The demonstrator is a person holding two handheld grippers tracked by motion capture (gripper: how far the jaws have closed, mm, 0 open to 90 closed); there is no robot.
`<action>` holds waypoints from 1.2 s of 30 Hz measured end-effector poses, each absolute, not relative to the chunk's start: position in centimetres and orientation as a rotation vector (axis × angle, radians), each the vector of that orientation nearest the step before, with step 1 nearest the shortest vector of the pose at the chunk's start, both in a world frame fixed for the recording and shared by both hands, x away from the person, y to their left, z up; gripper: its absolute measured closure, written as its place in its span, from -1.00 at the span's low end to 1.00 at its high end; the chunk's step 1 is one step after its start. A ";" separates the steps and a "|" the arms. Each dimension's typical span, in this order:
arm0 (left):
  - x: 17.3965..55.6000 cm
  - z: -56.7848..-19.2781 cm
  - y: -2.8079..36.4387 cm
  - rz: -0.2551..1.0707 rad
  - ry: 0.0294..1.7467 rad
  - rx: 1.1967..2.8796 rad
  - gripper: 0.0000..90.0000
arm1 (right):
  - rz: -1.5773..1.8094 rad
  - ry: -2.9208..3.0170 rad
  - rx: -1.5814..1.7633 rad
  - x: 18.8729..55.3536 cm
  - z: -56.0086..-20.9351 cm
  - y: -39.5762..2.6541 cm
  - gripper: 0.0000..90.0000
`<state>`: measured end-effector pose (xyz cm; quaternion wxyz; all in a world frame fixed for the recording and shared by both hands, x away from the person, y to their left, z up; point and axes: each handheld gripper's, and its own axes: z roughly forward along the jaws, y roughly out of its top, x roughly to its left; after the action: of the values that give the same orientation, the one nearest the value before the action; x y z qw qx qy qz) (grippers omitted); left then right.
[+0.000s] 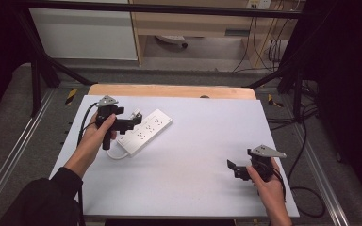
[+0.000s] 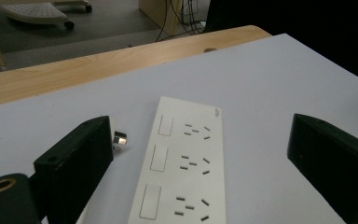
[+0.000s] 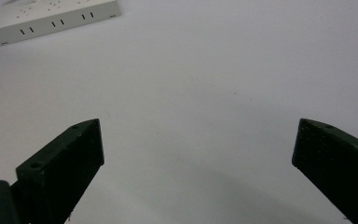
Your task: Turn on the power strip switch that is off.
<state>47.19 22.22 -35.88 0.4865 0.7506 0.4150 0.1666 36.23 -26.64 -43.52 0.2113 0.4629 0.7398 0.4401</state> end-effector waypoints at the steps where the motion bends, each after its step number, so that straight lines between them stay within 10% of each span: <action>1: 46.9 -35.8 22.3 0.408 1.001 1.832 -0.85 | 1.224 2.055 1.285 36.2 -43.5 -26.6 -0.94; 36: 38.4 -35.8 28.3 0.504 1.010 1.752 -0.85 | 1.214 2.060 1.287 36.2 -43.6 -26.6 -0.94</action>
<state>38.44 28.30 -35.84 0.5044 0.7259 0.4185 0.2087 36.18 -26.59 -43.59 0.2113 0.4633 0.7415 0.4369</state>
